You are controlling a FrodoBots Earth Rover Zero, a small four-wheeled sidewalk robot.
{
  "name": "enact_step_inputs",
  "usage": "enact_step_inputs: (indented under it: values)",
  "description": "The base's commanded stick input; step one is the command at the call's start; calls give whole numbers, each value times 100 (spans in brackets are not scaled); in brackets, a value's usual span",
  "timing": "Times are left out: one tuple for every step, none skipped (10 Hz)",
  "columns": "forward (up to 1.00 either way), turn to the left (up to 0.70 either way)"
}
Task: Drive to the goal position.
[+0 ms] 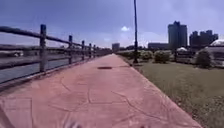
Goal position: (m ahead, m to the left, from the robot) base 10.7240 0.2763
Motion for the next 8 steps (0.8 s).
enact_step_inputs:
  values:
    - [70,0]
    - [70,0]
    - [70,0]
    - [70,0]
    - [70,0]
    - [70,0]
    - [70,0]
    - [70,0]
